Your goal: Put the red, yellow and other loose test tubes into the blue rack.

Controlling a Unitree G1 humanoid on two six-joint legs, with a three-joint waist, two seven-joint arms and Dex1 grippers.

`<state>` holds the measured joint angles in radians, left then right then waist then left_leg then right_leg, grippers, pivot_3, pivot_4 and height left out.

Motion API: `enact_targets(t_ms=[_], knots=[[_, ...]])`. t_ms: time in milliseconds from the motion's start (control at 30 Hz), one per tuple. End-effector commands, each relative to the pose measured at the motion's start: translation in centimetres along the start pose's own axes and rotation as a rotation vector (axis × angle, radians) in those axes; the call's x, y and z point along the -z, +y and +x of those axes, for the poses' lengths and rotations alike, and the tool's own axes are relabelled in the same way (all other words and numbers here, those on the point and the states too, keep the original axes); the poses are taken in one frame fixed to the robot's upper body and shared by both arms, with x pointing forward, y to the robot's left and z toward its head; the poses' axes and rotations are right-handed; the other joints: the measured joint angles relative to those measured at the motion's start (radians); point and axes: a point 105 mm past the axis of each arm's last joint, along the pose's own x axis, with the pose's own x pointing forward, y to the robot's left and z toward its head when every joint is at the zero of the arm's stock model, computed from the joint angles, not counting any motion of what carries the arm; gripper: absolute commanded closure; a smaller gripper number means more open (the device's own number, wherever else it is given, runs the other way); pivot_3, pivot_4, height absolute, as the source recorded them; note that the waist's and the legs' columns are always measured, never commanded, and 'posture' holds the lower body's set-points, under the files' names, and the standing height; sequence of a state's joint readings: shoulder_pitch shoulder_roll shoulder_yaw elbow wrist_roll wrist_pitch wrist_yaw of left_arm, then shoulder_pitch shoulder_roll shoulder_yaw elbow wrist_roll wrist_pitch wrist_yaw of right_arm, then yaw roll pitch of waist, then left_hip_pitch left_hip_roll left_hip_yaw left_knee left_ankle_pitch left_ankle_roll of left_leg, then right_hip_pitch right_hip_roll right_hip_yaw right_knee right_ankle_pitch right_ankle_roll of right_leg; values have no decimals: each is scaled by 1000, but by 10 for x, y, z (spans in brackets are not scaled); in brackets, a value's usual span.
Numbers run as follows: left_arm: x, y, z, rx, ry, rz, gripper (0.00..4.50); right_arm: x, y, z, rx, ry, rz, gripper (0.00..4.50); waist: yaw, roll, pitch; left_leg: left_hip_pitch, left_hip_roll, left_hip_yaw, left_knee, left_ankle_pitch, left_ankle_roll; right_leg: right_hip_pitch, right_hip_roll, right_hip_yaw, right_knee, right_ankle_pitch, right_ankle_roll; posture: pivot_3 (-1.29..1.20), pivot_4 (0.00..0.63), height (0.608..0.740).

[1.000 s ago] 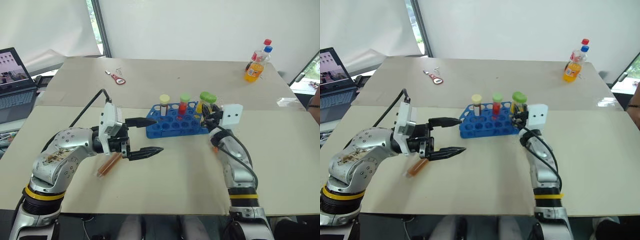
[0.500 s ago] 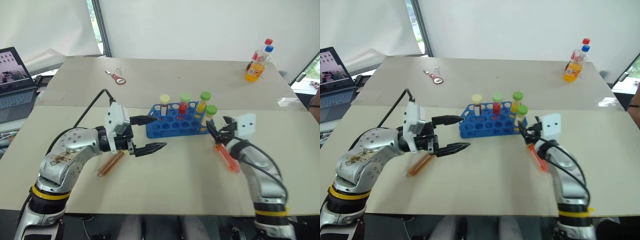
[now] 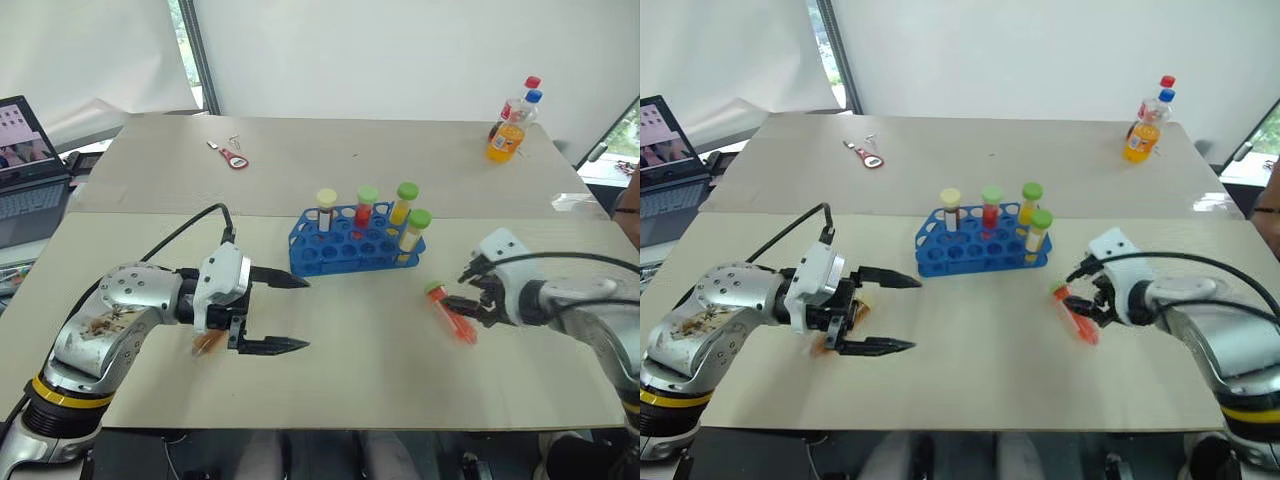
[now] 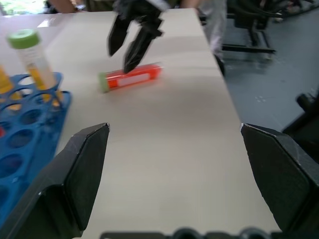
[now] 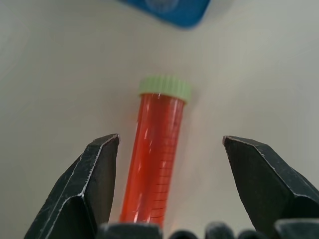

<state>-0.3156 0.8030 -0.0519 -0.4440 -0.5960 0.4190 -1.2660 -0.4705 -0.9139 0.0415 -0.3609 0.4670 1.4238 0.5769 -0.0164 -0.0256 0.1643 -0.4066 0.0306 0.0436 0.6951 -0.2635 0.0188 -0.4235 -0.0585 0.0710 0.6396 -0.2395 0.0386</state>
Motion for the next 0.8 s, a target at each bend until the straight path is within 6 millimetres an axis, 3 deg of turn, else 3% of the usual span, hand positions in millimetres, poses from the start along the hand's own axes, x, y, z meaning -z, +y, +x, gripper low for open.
enact_targets(t_ms=[33,200,233,467,633,733,800], knots=[[-8,-6,3,29,-13,47,0,-2,2,2,-25,49,14,800,4,0,0,-1,0,0,0,0,0,0,0,-1,0,0,0,0,150,740],[-8,-6,6,15,-18,54,0,-4,-1,13,-23,101,13,800,4,0,0,-1,0,0,0,0,0,0,0,-1,-1,0,0,0,150,740],[-7,-6,6,14,-18,54,0,-5,0,14,-24,106,9,1323,3,0,0,-1,0,0,0,0,0,0,0,-1,-1,0,0,0,150,740],[-5,-7,7,1,-17,51,0,-8,3,18,-38,118,10,3446,2,0,0,-1,0,-2,0,0,0,-1,0,-1,0,0,0,0,150,740],[-2,-3,0,-53,-13,19,0,-26,1,0,-50,7,-71,3465,3,0,0,-1,0,-2,0,0,0,-1,0,-1,0,0,0,0,150,740],[1,3,-10,-140,-20,-13,0,-45,18,-16,-129,-130,-150,3465,3,0,0,-2,1,-5,0,0,0,-2,0,-1,0,0,0,0,150,740],[1,7,-16,-191,-31,-36,0,-60,35,-20,-211,-268,-108,3465,0,-1,0,-2,1,-6,0,0,0,-2,0,-1,0,0,0,0,150,740]])
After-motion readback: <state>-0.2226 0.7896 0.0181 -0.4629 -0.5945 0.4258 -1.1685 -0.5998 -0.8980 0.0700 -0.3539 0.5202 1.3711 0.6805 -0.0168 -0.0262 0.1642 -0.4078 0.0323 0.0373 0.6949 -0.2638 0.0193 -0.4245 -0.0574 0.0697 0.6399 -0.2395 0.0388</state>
